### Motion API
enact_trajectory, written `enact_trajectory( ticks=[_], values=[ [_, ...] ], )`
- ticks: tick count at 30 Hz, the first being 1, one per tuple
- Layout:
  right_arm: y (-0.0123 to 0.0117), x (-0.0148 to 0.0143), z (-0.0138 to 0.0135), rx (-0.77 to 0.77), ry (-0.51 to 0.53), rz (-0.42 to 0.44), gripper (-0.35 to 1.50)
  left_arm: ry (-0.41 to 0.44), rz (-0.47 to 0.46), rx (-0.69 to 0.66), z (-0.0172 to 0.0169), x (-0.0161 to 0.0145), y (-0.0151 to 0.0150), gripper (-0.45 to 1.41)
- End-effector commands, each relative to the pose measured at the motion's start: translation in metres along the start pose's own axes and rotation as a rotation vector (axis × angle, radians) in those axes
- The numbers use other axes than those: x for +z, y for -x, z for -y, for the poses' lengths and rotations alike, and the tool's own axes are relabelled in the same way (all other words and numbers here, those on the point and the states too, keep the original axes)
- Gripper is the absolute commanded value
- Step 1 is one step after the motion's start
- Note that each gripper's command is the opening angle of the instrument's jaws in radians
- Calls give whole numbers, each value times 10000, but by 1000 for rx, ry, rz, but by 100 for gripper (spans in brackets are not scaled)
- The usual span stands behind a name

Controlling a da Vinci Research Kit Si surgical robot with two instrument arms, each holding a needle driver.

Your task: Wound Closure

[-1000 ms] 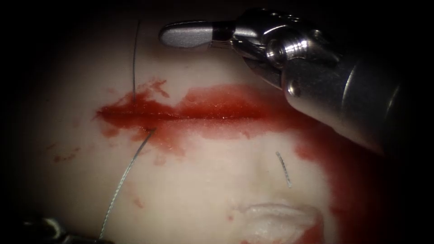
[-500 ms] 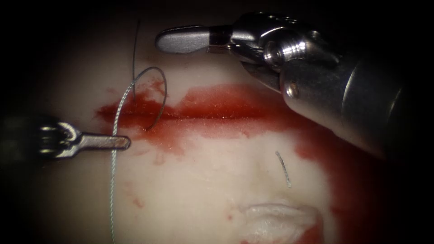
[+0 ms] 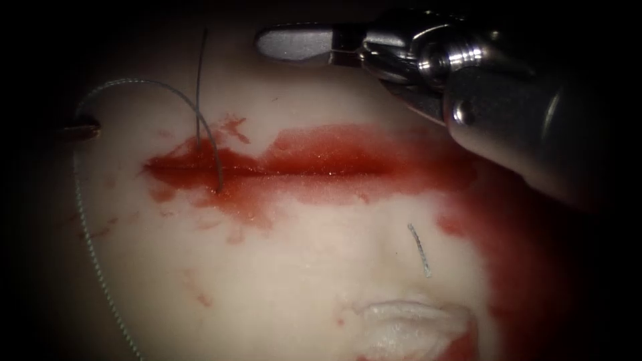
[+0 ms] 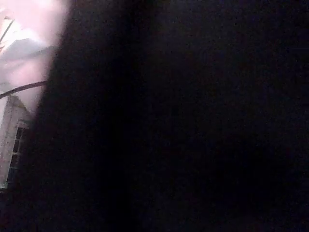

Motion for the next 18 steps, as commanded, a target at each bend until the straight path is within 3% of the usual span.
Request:
enact_trajectory(
  ticks=[1, 5, 9, 10, 12, 14, 15, 18],
  values=[
    [-1, 10, -7, 67, -29, 22, -35, 5, 7, 5, 1, 3, 13, -45],
    [10, 12, -6, 98, -94, 92, -35, 12, 5, 29, -1, 8, 11, -45],
    [14, 21, 0, -441, -110, 84, -28, -34, -10, 28, 0, 15, 5, -45],
    [15, 26, 0, -567, -95, 95, -3, -37, -10, 29, 1, 16, 3, -45],
    [16, 33, 1, -676, -79, 128, 20, -49, -14, 27, 5, 19, 1, -45],
    [19, 41, 2, -756, -57, 181, 81, -61, -18, 30, 9, 23, 1, -45],
    [20, 44, 2, -786, -52, 198, 91, -67, -20, 17, 11, 25, 1, -45],
    [24, 49, 6, -818, -41, 233, 84, -74, -22, 16, 16, 30, 0, -45]
  ],
)
